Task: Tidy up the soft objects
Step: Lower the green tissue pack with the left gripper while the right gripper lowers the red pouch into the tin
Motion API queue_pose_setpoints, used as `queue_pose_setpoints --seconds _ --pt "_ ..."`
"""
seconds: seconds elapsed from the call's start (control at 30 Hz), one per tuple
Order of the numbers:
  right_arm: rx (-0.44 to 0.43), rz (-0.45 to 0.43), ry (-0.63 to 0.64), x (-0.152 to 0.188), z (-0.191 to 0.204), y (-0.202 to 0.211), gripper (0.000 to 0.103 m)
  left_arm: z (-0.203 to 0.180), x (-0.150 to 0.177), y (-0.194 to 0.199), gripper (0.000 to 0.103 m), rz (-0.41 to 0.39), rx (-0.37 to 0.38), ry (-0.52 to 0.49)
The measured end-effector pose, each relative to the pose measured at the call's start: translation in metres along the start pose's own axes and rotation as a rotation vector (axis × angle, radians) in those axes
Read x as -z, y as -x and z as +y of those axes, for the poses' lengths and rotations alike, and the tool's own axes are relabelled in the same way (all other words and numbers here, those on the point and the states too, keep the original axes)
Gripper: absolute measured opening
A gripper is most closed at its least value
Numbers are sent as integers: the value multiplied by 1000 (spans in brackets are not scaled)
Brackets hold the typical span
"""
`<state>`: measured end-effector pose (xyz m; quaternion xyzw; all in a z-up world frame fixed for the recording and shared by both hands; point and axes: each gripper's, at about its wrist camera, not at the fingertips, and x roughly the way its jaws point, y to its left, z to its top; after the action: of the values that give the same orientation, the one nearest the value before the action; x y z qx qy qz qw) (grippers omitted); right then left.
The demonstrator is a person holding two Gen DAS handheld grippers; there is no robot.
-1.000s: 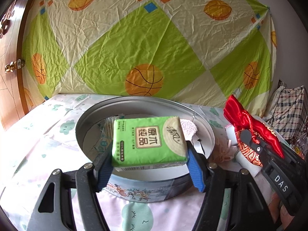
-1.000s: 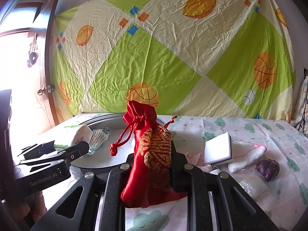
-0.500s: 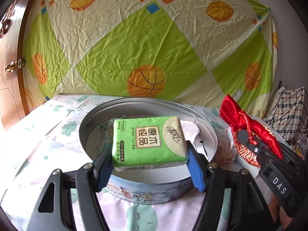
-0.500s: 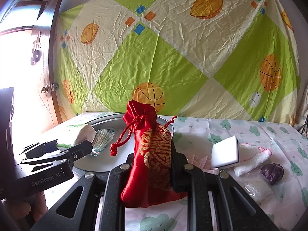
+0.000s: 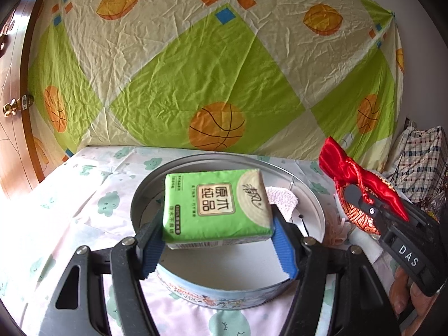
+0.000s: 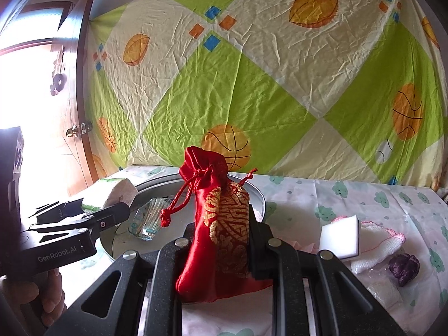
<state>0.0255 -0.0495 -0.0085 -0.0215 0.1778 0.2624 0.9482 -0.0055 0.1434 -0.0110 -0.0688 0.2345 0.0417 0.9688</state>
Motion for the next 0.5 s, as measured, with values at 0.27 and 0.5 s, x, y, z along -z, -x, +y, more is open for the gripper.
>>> queue_pose_setpoints --seconds 0.27,0.5 --pt "-39 78 10 -24 -1 -38 24 15 -29 -25 68 55 -9 -26" --pt "-58 180 -18 -33 -7 -82 24 34 -47 -67 68 181 13 11"
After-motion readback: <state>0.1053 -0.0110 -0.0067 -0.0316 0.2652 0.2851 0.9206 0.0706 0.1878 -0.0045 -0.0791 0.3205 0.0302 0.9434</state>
